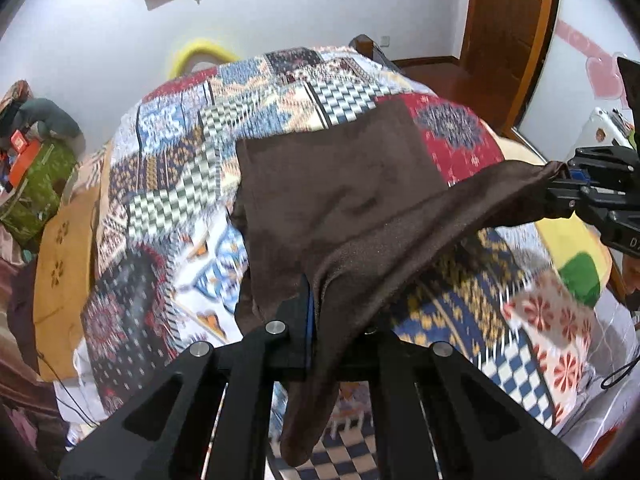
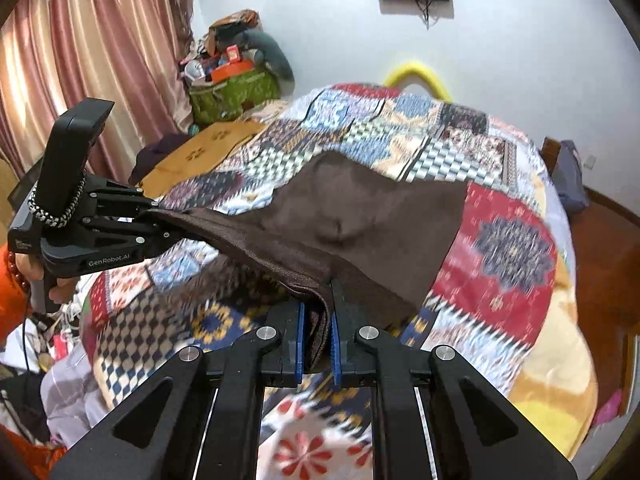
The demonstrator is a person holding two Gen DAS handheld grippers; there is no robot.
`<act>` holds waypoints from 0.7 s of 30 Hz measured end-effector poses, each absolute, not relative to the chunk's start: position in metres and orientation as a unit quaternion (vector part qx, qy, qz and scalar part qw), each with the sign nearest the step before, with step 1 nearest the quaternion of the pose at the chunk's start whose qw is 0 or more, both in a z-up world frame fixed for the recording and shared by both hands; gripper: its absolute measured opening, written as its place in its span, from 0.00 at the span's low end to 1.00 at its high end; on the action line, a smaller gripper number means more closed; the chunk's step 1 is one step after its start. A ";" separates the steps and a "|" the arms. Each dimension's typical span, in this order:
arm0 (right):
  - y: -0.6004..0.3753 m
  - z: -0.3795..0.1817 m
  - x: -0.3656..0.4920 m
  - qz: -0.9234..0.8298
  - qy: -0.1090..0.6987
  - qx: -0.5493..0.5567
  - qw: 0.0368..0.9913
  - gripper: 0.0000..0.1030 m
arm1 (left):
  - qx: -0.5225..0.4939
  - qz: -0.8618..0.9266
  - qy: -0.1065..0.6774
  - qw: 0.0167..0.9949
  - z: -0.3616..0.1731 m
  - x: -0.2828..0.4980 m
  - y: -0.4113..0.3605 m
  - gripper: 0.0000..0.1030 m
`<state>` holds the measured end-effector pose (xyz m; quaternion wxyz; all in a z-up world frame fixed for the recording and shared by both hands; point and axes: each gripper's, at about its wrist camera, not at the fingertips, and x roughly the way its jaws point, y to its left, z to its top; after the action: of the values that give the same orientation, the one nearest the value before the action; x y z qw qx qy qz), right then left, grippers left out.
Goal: Fold small clothes
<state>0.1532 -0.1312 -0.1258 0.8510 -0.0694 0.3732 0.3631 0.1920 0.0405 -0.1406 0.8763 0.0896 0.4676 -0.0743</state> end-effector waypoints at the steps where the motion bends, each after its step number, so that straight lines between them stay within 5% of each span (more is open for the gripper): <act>1: -0.131 -0.122 0.159 0.362 0.370 -0.070 0.853 0.08 | 0.090 -0.073 0.466 0.877 -0.137 0.199 0.041 0.05; 12: -0.127 -0.120 0.236 0.350 0.379 -0.063 0.854 0.08 | 0.092 -0.051 0.475 0.874 -0.128 0.301 0.049 0.05; 21: -0.120 -0.161 0.311 0.338 0.439 -0.050 0.831 0.08 | 0.073 -0.081 0.546 0.830 -0.185 0.394 0.064 0.05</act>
<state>0.3109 -0.1196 -0.1612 0.8311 -0.0505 0.4391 0.3375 0.3940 0.0637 -0.1850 0.8305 0.0727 0.5463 -0.0811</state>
